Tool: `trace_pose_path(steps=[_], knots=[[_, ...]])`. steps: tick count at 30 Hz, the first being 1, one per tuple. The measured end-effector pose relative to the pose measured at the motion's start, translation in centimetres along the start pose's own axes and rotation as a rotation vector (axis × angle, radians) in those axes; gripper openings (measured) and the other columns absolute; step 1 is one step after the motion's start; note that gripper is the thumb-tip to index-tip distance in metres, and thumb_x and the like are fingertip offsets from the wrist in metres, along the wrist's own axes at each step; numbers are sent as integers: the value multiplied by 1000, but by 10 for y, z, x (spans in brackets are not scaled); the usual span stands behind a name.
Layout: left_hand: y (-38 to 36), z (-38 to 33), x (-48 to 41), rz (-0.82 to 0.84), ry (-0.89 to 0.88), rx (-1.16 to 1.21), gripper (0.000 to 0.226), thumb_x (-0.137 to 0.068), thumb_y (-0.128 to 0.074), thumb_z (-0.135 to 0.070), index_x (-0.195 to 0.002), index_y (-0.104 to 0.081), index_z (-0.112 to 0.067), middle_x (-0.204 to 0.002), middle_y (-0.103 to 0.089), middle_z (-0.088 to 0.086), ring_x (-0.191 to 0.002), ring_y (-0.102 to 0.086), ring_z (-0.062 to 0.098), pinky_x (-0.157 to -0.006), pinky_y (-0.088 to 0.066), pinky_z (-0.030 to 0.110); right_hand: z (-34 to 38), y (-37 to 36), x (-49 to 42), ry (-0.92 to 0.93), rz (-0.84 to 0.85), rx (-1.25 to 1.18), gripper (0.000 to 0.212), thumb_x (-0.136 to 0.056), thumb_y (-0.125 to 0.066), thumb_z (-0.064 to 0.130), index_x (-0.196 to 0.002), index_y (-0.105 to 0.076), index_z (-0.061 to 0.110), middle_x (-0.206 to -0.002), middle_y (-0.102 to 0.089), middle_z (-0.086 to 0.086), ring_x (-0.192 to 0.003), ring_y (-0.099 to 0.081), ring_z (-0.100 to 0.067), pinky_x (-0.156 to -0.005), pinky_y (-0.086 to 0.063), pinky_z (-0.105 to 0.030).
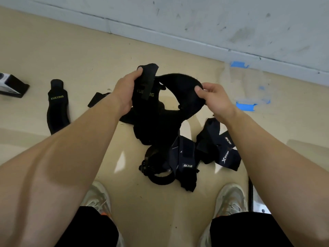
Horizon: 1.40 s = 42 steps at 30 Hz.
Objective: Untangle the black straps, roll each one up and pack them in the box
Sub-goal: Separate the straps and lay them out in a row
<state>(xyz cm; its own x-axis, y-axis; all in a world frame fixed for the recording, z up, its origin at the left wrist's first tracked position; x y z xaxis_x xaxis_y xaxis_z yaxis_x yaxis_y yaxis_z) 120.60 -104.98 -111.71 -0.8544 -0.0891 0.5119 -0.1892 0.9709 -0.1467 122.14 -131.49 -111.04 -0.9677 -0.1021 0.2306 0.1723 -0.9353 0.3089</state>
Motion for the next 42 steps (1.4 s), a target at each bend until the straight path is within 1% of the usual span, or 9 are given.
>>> trace_pose_path(steps=[4, 10, 15, 18, 22, 27, 30, 34, 42], knots=[[4, 3, 4, -93, 46, -76, 69, -103, -35, -63, -89, -78, -11, -82, -77, 10, -70, -74, 22, -61, -55, 26, 22, -1, 2, 11, 50, -58, 25, -103, -57, 18, -84, -72, 12, -78, -74, -2, -70, -70, -13, -68, -54, -25], [-4, 2, 7, -38, -107, -580, 33, -100, -55, -35, -95, -81, -16, -109, -72, 8, -109, -65, 28, -105, -48, 44, 49, -5, 4, -57, 24, -162, 19, -103, -58, 22, -100, -73, 11, -85, -74, -1, -74, -71, -13, -66, -57, -30], [-49, 14, 29, 235, -276, -1066, 61, -83, -67, -70, -120, -74, -22, -120, -58, -2, -109, -56, 14, -98, -45, 34, 49, -5, -4, -186, -120, -434, 6, -99, -61, 7, -100, -66, 5, -84, -71, -8, -76, -71, -20, -68, -60, -34], [-60, 15, 29, 189, -454, -1311, 51, -82, -75, -60, -121, -73, -28, -107, -52, -5, -114, -54, 22, -94, -46, 38, 40, -5, -7, -304, -163, -569, 6, -98, -60, 3, -103, -63, 2, -83, -67, -8, -72, -68, -19, -78, -58, -32], [-60, 15, 26, 128, -566, -1368, 15, -92, -69, -37, -99, -80, -29, -82, -39, -12, -101, -59, 25, -82, -44, 36, 30, -1, -9, -398, -216, -737, 11, -99, -54, -1, -90, -60, 2, -79, -63, -10, -69, -65, -19, -102, -52, -35], [-55, 24, 26, 105, -442, -1462, 57, -90, -50, -76, -108, -77, -30, -111, -54, -1, -114, -54, 24, -104, -40, 44, 22, 0, -12, -452, -201, -861, 5, -100, -52, -1, -101, -57, 1, -88, -60, -11, -65, -63, -16, -71, -58, -20], [-59, 35, 31, 124, -334, -1438, 84, -82, -30, -90, -104, -77, -24, -125, -56, 6, -121, -50, 28, -109, -33, 49, 21, -7, -13, -469, -151, -954, 14, -99, -49, -5, -113, -54, -4, -106, -60, -19, -72, -67, -23, -74, -63, -29], [-75, 37, 32, -36, -527, -1664, 65, -86, -53, -78, -110, -71, -21, -118, -57, 6, -117, -52, 29, -100, -37, 45, 26, -12, -10, -467, -131, -957, 35, -100, -45, -7, -134, -48, -11, -114, -60, -23, -78, -69, -26, -76, -63, -32], [-23, 48, 5, 8, -281, -1661, 47, -97, -54, -61, -100, -71, -17, -93, -62, 3, -104, -63, 31, -97, -39, 44, 6, 39, 6, -325, -606, -740, 44, -96, -34, -3, -126, -62, 15, -109, -72, -10, -91, -72, -29, -63, -63, -38]])
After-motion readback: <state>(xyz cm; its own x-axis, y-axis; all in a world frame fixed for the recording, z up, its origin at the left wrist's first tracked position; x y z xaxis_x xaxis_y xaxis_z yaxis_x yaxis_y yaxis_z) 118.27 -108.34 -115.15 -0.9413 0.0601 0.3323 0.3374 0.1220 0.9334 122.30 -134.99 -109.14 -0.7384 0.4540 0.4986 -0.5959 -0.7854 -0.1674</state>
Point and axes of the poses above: each hand's wrist, its own x-axis away from the middle knuckle, its own y-axis out of the back of the hand, z = x × y, the point moved 7 cm from there along -x, towards the middle knuckle
